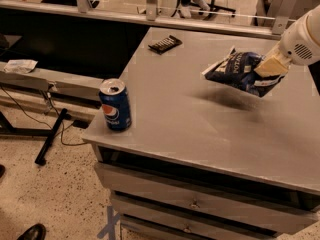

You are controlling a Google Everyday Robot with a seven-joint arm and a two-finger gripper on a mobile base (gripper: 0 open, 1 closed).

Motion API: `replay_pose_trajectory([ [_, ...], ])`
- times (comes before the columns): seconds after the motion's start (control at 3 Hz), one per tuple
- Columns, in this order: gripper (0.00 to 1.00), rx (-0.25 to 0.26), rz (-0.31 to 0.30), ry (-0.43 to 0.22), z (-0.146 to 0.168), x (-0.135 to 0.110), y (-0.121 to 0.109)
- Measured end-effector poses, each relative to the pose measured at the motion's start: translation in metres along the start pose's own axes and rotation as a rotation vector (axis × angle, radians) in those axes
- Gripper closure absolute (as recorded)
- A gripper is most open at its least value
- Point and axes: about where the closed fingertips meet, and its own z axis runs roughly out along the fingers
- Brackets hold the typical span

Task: Move blue chip bag near rxbar chocolate

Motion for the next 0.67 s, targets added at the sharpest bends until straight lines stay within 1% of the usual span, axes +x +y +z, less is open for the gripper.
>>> replay_pose_trajectory([
  [0.33, 1.0, -0.005, 0.008, -0.035, 0.01, -0.011, 0.001],
  [0.67, 1.0, 0.045, 0.008, -0.149, 0.037, -0.067, -0.03],
])
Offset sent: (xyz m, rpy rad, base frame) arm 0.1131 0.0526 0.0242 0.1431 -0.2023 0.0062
